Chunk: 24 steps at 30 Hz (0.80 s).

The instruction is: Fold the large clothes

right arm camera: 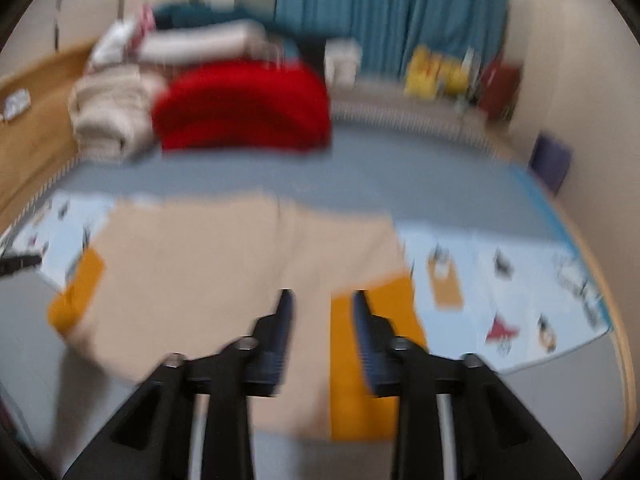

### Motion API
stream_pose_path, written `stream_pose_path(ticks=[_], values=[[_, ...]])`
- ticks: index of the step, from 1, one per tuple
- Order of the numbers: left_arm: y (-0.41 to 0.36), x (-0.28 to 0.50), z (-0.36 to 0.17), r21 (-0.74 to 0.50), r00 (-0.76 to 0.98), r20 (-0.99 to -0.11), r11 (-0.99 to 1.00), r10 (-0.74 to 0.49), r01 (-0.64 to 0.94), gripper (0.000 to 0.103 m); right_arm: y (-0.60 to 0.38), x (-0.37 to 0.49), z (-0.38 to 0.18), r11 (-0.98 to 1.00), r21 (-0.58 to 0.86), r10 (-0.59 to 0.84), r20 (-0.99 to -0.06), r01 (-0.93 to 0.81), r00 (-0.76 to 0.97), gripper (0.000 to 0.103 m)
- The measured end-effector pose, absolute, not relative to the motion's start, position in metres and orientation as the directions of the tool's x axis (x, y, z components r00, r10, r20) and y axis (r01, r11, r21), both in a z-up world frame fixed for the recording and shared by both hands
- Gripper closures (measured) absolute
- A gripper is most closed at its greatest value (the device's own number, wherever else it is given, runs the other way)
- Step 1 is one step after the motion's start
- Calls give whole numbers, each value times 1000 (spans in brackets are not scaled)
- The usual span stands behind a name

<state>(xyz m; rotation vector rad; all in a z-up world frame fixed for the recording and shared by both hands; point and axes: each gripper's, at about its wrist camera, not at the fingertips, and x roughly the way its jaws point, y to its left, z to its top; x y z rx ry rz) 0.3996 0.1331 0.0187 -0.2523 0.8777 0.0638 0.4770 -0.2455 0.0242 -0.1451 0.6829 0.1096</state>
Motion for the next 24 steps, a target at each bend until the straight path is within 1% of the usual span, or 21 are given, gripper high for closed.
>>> stream_pose_path(ticks=[1,2,3,4,5,6,8,10,11,12,13,14,15,16,20,23,24], values=[[136,400,14,-198,648,-760,968,-50,-157,49,-238,476,28,986,-95,56,-587,-138,808,28],[137,401,4,-193,645,-763,967,-39,-169,49,-231,471,25,987,-85,70,-551,-139,832,25],[140,406,-4,-186,623,-782,964,-28,-190,57,-220,468,23,986,-74,85,-553,-150,829,24],[146,409,-14,-204,606,-794,957,-39,-206,66,-214,472,13,984,-51,107,-583,-168,805,24],[155,415,-23,-245,591,-804,944,-70,-221,83,-207,479,0,980,-11,146,-630,-197,763,24],[163,414,-30,-279,574,-813,929,-94,-244,87,-200,484,-12,975,33,188,-661,-222,726,24],[174,409,-44,-311,545,-832,903,-107,-296,87,-190,494,-31,969,50,206,-698,-240,685,27],[186,406,-60,-344,511,-850,870,-129,-353,87,-177,504,-49,963,36,205,-740,-267,641,46],[192,405,-67,-366,498,-855,851,-147,-377,87,-172,508,-56,958,40,213,-756,-282,618,51],[196,403,-73,-384,489,-858,830,-158,-404,87,-171,510,-66,955,50,226,-763,-293,605,59],[196,399,-76,-392,484,-860,818,-162,-422,87,-169,510,-72,952,57,235,-765,-301,599,63],[199,396,-81,-401,472,-866,797,-168,-452,86,-168,512,-76,952,52,231,-770,-302,595,65],[201,395,-87,-407,458,-871,785,-179,-468,83,-167,514,-82,952,46,225,-778,-303,587,69],[201,395,-93,-411,437,-878,775,-194,-480,82,-165,516,-87,951,49,226,-784,-305,579,70],[203,388,-105,-431,407,-883,746,-232,-508,81,-159,513,-102,938,51,239,-813,-344,531,70],[203,383,-115,-456,384,-880,720,-279,-522,74,-154,513,-109,929,35,233,-830,-370,507,70],[202,382,-118,-460,375,-880,718,-291,-523,71,-152,513,-114,926,30,229,-838,-377,496,70]])
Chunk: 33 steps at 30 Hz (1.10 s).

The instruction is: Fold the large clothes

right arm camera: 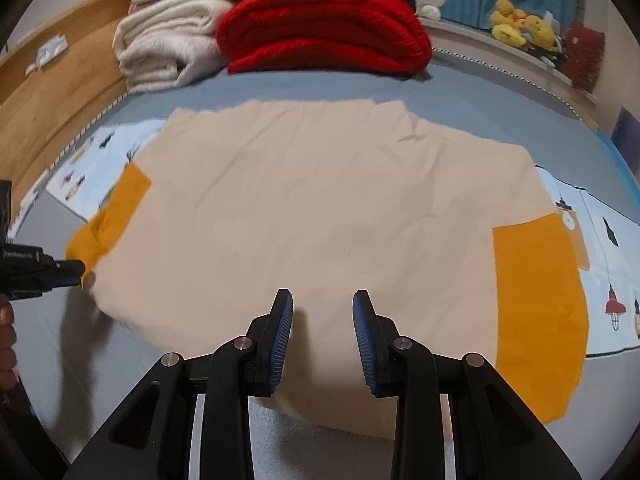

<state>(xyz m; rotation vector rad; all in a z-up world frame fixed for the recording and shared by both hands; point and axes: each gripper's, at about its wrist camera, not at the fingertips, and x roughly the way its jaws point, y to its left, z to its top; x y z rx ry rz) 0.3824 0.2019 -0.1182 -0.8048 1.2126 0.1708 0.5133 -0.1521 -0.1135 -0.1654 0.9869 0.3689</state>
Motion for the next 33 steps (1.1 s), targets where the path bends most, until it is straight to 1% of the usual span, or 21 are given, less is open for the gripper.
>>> stream_pose_path(ticks=[2,5,9,14,16,19,22,25,29,31,32,33], values=[[200,384,-128,-461,353,-883,721,-311,-518,67,-149,514,-121,921,18,215,-856,-390,469,70],[207,385,-141,-466,360,-881,698,-307,-544,66,-150,516,-132,923,9,195,-873,-385,446,70],[213,383,-154,-530,423,-844,627,-329,-571,65,-153,517,-134,926,19,196,-878,-377,437,70],[205,381,-154,-530,482,-833,643,-272,-553,63,-153,517,-135,925,15,191,-882,-379,432,70],[206,372,-154,-542,515,-823,602,-239,-586,63,-153,518,-136,926,16,190,-883,-378,429,70],[210,367,-156,-557,537,-814,558,-222,-614,63,-155,520,-136,927,18,189,-886,-375,423,70],[212,363,-155,-552,549,-815,535,-186,-639,63,-156,521,-137,928,20,187,-888,-372,420,70],[218,361,-158,-573,564,-804,502,-188,-648,63,-157,522,-137,929,26,190,-889,-369,417,70],[220,372,-160,-612,592,-776,494,-220,-618,62,-159,522,-135,931,48,210,-881,-362,423,70],[219,375,-159,-618,598,-770,496,-222,-611,66,-162,522,-130,928,97,257,-867,-361,428,70],[218,377,-157,-625,606,-763,498,-225,-602,77,-161,521,-126,922,121,285,-854,-367,435,70],[216,378,-155,-631,613,-756,505,-230,-589,83,-159,520,-123,918,122,295,-846,-377,444,70]])
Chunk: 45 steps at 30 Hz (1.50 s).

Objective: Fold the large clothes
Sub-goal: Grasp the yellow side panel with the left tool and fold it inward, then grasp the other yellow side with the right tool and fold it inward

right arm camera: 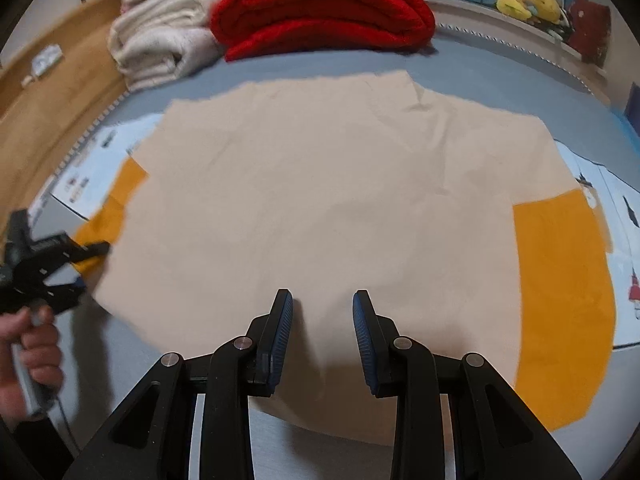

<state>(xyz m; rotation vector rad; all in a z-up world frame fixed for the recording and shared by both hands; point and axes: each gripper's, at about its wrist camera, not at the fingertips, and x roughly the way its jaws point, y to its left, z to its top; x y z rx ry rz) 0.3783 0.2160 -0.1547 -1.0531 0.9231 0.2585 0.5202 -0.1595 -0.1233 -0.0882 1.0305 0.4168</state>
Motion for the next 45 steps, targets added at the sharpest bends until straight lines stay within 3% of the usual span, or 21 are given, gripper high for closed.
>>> stream_pose_path(ticks=[3,10,20,23,25,29,34,37,41,45], values=[[209,384,-138,-640,646,-731,548,-219,-539,94,-150,518,-126,904,108,298,-851,-413,432,70],[168,404,-68,-592,737,-652,726,-177,-349,96,-156,530,-147,925,135,273,-888,-356,371,70],[50,431,16,-422,807,-552,905,-212,-50,97,-212,528,-86,947,229,317,-788,-226,527,69],[-9,438,31,-375,801,-532,925,-275,68,98,-246,527,-66,945,292,323,-750,-149,578,68],[-48,439,32,-348,774,-537,924,-335,159,98,-272,526,-55,937,331,327,-725,-109,606,62],[-117,440,10,-306,654,-614,897,-442,319,98,-307,525,-43,914,399,347,-688,-67,638,53],[-162,456,-60,-316,357,-824,879,-440,356,86,-330,532,-44,870,490,420,-676,-56,605,43],[-153,461,-62,-357,325,-829,879,-454,317,82,-333,541,-62,842,537,476,-706,-42,524,40],[-136,462,-42,-368,345,-813,873,-469,320,55,-330,549,-87,862,507,453,-776,7,439,40],[-124,457,-26,-306,406,-813,900,-417,311,55,-324,549,-94,836,548,492,-762,15,421,40]])
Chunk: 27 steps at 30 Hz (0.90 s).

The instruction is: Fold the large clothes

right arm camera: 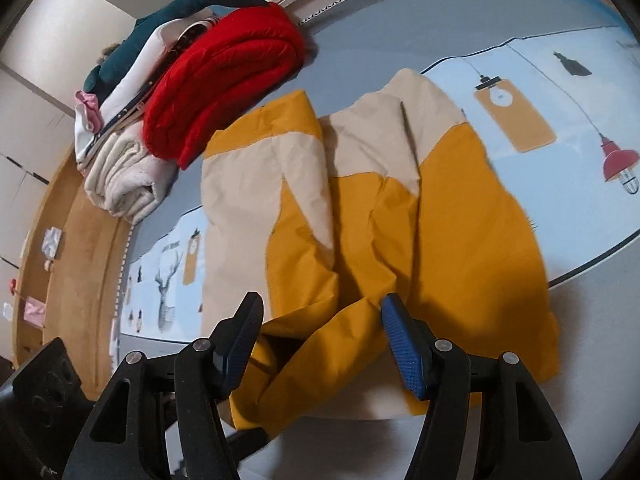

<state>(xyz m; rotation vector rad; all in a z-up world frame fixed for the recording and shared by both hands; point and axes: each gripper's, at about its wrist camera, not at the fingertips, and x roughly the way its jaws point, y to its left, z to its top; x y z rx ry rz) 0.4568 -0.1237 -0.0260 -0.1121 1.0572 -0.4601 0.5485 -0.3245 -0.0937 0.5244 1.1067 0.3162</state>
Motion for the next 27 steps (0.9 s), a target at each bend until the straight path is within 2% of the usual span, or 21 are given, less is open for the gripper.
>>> stream_pose_path(ticks=[5,11,14,21,25,27], values=[[-109,455,-18,-177,476,-826,941,-301,287,54,-315,547,-95,862,507,472,-790,-18,391,40],[-88,449,-21,-180,469,-838,953,-279,244,54,-310,543,-97,870,491,471,-801,-47,370,40],[-83,450,-22,-185,467,-841,957,-273,224,54,-304,543,-102,876,478,468,-816,-59,338,35],[-77,452,-28,-172,460,-854,967,-242,188,54,-284,539,-117,949,301,316,-902,-95,293,36],[-63,458,-33,-191,449,-865,974,-225,120,54,-275,534,-111,957,254,287,-896,-138,339,83],[-53,462,-36,-211,444,-869,975,-221,71,54,-275,533,-100,950,271,311,-874,-158,374,89]])
